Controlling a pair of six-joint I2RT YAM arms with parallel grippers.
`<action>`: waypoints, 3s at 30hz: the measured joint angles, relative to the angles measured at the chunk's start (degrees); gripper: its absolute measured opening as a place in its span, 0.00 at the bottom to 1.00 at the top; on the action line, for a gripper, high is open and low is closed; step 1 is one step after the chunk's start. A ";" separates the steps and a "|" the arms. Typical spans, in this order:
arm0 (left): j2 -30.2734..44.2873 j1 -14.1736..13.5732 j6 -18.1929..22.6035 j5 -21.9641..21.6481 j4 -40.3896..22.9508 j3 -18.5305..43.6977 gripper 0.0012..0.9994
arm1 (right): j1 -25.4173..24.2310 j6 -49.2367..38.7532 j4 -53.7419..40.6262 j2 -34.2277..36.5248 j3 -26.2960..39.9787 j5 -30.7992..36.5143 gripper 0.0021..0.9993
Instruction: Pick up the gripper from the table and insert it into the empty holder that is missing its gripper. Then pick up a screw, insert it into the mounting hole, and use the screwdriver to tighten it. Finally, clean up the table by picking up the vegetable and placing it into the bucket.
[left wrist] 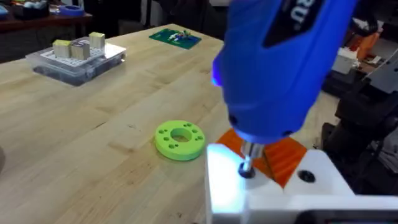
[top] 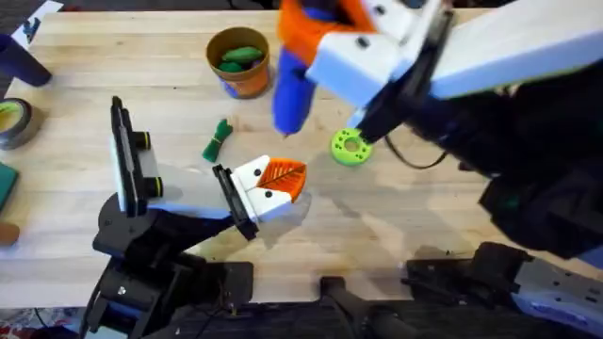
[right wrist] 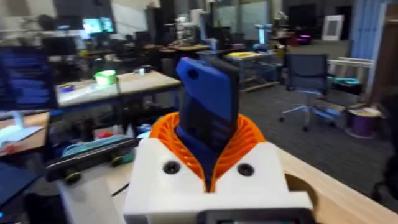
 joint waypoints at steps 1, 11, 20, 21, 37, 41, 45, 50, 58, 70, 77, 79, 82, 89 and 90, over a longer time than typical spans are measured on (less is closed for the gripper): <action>0.00 0.00 0.01 0.00 0.00 0.00 0.01 | 1.19 -0.01 0.94 0.72 0.00 -0.10 0.02; 0.00 0.00 0.01 0.00 0.00 -0.01 0.01 | 8.08 -1.31 7.92 5.58 -0.02 -0.92 0.02; 0.00 0.00 0.00 -0.01 0.00 0.00 0.01 | 8.37 -1.36 8.00 6.40 -0.02 -2.37 0.02; 0.00 0.00 0.00 0.00 0.00 0.00 0.01 | 8.37 -1.37 8.01 6.79 -0.02 -2.37 0.02; 0.00 0.00 0.01 0.00 0.00 0.00 0.01 | 8.37 -1.64 7.33 9.17 -0.02 -2.38 0.02; 0.00 0.00 0.00 0.00 0.00 0.00 0.01 | 8.37 -1.70 7.33 9.17 -0.02 -2.38 0.02; 0.00 0.00 0.00 -0.01 0.00 0.00 0.01 | 8.37 -1.72 7.31 9.17 -0.02 -2.38 0.02; 0.00 0.00 0.00 -0.01 0.00 0.00 0.01 | 8.37 -2.10 7.06 9.17 -0.02 -2.40 0.02; 0.00 0.00 -0.02 -0.01 -0.02 0.00 0.01 | 8.37 -2.41 6.15 9.15 -0.02 -2.51 0.02; 0.00 0.00 -0.01 0.12 -0.04 0.00 0.01 | 8.37 -2.58 5.82 9.15 -0.02 -2.60 0.02; 0.00 0.00 0.00 0.17 -0.04 0.00 0.01 | 8.35 -2.58 5.76 9.13 -0.02 -2.79 0.02; 0.00 0.00 0.00 0.17 -0.04 0.00 0.01 | 8.37 -2.58 5.74 9.13 -0.02 -2.79 0.02; 0.00 0.00 0.12 0.43 -0.07 0.00 0.01 | 8.37 -2.59 5.79 9.13 -0.02 -3.00 0.02; 0.00 0.00 0.19 -0.03 0.05 0.00 0.01 | 8.15 -2.59 5.66 9.13 0.09 -3.08 0.02; 0.00 -0.03 0.28 0.08 -0.05 0.01 0.01 | 8.16 -2.61 5.29 9.14 0.33 -3.27 0.02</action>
